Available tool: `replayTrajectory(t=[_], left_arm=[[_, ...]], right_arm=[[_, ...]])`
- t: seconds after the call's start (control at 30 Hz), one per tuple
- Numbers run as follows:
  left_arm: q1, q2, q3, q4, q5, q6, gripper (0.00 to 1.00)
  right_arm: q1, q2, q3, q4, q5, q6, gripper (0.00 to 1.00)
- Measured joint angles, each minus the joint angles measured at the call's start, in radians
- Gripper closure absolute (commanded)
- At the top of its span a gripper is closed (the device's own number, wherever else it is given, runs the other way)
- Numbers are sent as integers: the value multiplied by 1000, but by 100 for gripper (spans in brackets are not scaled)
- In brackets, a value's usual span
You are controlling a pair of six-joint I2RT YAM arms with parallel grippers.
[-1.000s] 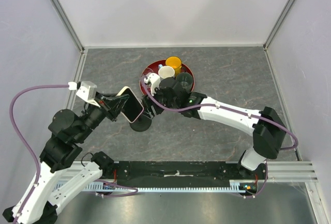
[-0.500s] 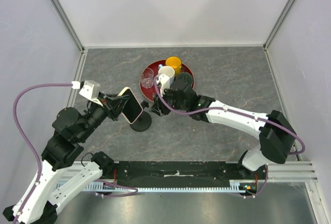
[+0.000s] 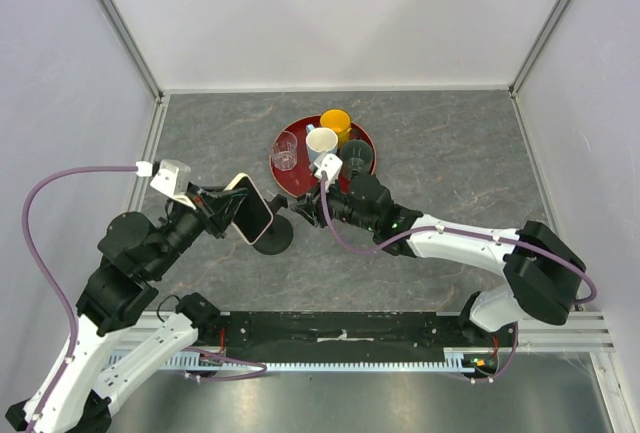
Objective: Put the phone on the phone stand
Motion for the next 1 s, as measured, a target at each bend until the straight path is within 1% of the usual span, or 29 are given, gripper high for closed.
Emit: replayTrajectory(t=[0.23, 0.37, 0.63, 1.0], left_arm=[[0, -4, 0, -5, -1, -1, 98], [0, -6, 0, -11, -2, 0, 98], [0, -24, 0, -39, -9, -1, 98], [0, -26, 0, -53, -11, -1, 98]], right_arm=[[2, 16, -29, 167, -22, -23, 64], [5, 46, -34, 230, -29, -33, 65], [6, 94, -35, 266, -32, -48, 68], [9, 137, -35, 281, -29, -54, 67]])
